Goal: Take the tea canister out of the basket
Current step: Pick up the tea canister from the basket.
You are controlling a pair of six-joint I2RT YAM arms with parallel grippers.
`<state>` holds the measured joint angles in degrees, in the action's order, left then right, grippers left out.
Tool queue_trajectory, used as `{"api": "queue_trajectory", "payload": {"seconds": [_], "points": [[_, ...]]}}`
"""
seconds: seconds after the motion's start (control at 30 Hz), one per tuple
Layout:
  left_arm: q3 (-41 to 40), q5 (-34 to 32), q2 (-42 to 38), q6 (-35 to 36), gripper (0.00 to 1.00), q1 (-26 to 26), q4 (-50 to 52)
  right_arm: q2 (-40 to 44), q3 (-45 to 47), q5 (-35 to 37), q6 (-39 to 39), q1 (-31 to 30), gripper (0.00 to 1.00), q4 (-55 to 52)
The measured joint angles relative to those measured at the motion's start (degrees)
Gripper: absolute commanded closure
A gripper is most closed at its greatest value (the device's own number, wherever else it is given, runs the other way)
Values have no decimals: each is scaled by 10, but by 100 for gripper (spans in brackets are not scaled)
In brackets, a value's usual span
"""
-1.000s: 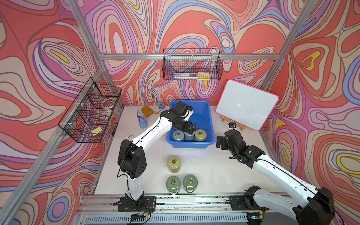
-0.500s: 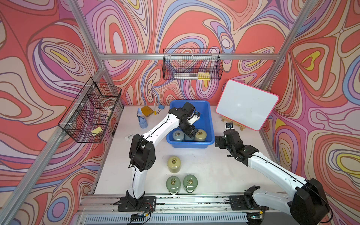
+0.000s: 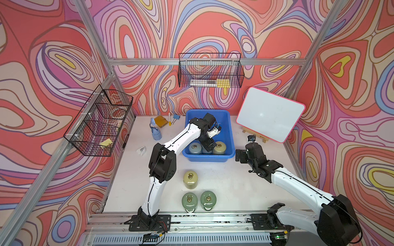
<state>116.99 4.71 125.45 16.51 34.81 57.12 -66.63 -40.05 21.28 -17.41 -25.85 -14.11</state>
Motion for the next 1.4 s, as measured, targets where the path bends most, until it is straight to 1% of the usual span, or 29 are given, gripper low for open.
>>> {"api": "queue_trajectory", "payload": {"seconds": [0.27, 0.37, 0.4, 0.47, 0.53, 0.6, 0.63, 0.67, 0.77, 0.8, 0.9, 0.93, 1.2, 1.4], "points": [[28, -9, 34, 6, 3, 0, 8, 21, 9, 12, -17, 25, 2, 0], [32, -9, 41, 7, 5, 0, 11, 30, 14, 15, -18, 27, 2, 1], [36, -9, 45, 7, 8, -2, 13, 31, 15, 15, -19, 28, 2, 1], [46, -9, 51, 7, 11, -4, 16, 33, 18, 15, -20, 28, 2, 4], [55, -6, 59, 6, 23, -7, 18, 35, 18, 15, -20, 28, 2, 4], [65, -3, 65, 6, 28, -10, 21, 36, 18, 15, -20, 28, 2, 6], [69, -3, 67, 6, 33, -10, 22, 36, 18, 15, -20, 28, 2, 7], [73, -2, 69, 5, 35, -11, 23, 36, 18, 15, -20, 28, 2, 7], [78, -2, 72, 4, 34, -13, 23, 37, 21, 15, -20, 28, 2, 10], [78, -2, 73, 4, 32, -13, 23, 37, 22, 14, -20, 28, 2, 10], [79, -2, 73, 3, 21, -14, 23, 37, 23, 14, -20, 28, 2, 11], [79, -2, 74, 2, 20, -15, 23, 37, 23, 14, -20, 28, 2, 12], [81, -3, 75, 0, 19, -15, 23, 37, 23, 14, -20, 29, 2, 13], [83, -4, 78, -1, 11, -16, 23, 37, 23, 14, -20, 29, 2, 13]]}}
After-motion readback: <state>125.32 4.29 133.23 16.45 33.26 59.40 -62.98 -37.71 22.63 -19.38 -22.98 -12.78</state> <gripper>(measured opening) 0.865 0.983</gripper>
